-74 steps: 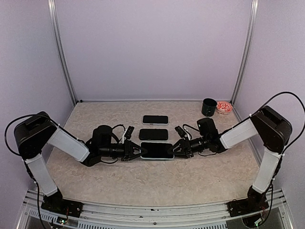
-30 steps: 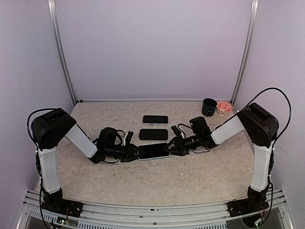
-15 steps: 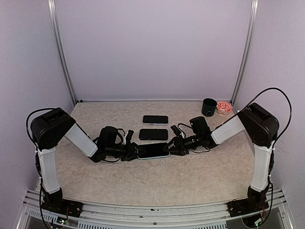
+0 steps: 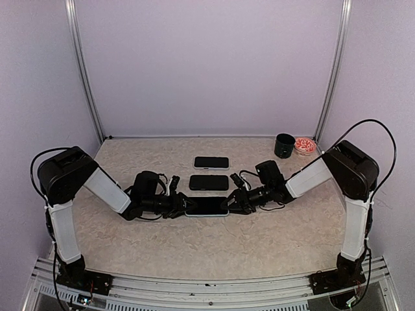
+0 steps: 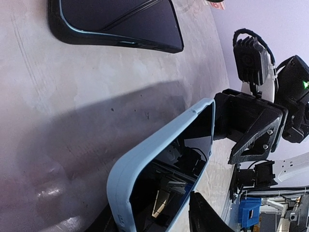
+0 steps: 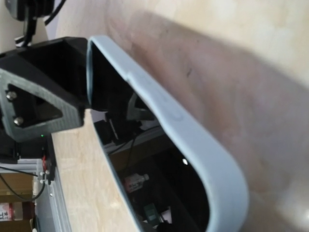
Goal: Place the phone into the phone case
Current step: Place the phone with the phone case at the center of the board.
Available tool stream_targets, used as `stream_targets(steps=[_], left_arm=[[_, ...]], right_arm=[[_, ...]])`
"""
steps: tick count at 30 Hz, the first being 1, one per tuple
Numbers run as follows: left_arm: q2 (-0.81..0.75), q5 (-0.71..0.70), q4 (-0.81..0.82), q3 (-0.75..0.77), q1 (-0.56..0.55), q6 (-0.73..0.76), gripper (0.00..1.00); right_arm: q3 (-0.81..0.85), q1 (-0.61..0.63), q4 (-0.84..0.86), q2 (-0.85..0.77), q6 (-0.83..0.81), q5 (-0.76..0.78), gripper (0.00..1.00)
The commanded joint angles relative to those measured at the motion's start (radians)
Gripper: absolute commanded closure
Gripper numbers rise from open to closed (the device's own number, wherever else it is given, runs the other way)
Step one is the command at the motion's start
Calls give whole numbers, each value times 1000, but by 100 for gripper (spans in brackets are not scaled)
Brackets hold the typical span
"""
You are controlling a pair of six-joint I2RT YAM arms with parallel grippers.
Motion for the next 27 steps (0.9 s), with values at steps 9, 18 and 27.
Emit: stream_targets(steps=[9, 18, 27], left_arm=[[-10, -60, -102, -56, 3, 6, 52], [-20, -76, -122, -62, 5, 12, 48], [-23, -123, -177, -53, 10, 24, 47]], right_arm=[[-12, 14, -80, -54, -54, 78, 47], [-13, 14, -96, -59, -60, 92, 44], [-27, 13, -104, -78, -65, 104, 42]])
